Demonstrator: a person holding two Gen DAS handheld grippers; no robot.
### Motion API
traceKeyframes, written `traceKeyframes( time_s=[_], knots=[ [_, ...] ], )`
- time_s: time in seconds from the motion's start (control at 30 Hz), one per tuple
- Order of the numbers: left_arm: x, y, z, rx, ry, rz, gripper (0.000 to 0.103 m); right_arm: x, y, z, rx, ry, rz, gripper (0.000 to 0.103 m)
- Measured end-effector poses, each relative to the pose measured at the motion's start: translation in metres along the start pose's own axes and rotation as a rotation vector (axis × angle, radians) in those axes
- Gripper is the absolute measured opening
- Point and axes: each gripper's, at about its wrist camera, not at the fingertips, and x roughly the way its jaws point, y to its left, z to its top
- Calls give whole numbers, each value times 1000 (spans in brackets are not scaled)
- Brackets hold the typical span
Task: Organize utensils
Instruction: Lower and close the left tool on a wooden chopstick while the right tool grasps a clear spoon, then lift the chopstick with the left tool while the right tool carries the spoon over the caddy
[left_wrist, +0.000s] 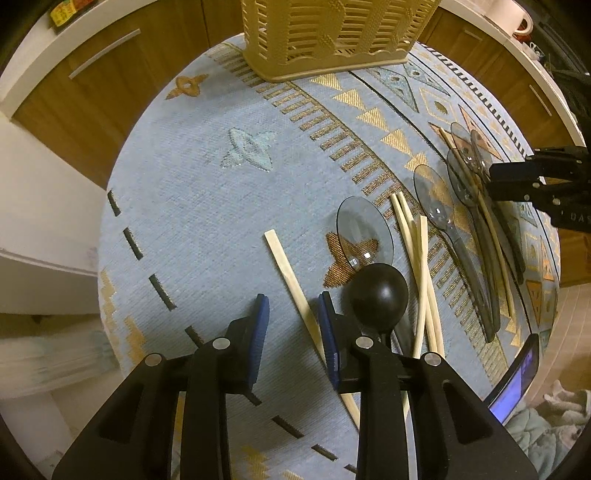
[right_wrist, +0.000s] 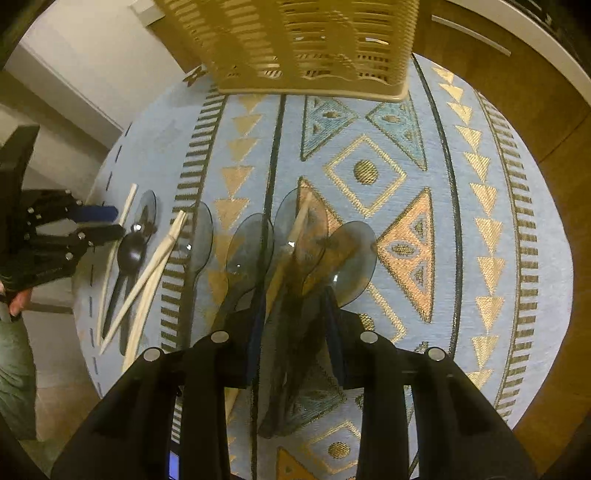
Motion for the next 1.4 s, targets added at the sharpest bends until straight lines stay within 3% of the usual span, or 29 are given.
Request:
traceKeyframes(
  time_s=[0.13, 0.4, 0.6, 0.77, 0.8, 0.93, 1.1, 1.4],
  knots=[
    [-4, 0, -7, 2, -1, 7, 25, 1, 3, 3, -10, 0, -21, 22],
    [-4, -3, -9, 4, 9, 9, 25, 11, 14, 3, -22, 30, -12, 20],
    [-1, -11, -6, 19, 14, 33, 25, 15, 8, 7, 6, 22, 24, 8],
    [-1, -25, -5, 42, 24, 111, 17, 11, 12, 5, -4, -2, 23, 2],
    [0, -30, -5, 45, 24, 109, 10, 9, 10, 4, -7, -7, 23, 2],
    [-1, -37, -6, 35, 5, 123, 8, 4, 9, 0, -16, -29, 20, 2],
    [-8, -30, -11, -43, -61, 49, 3, -6, 4, -6, -22, -69, 30, 2],
    [-38, -26, -24, -132, -274, -41, 3, -21, 1, -12, -16, -156, 90, 2]
  ],
)
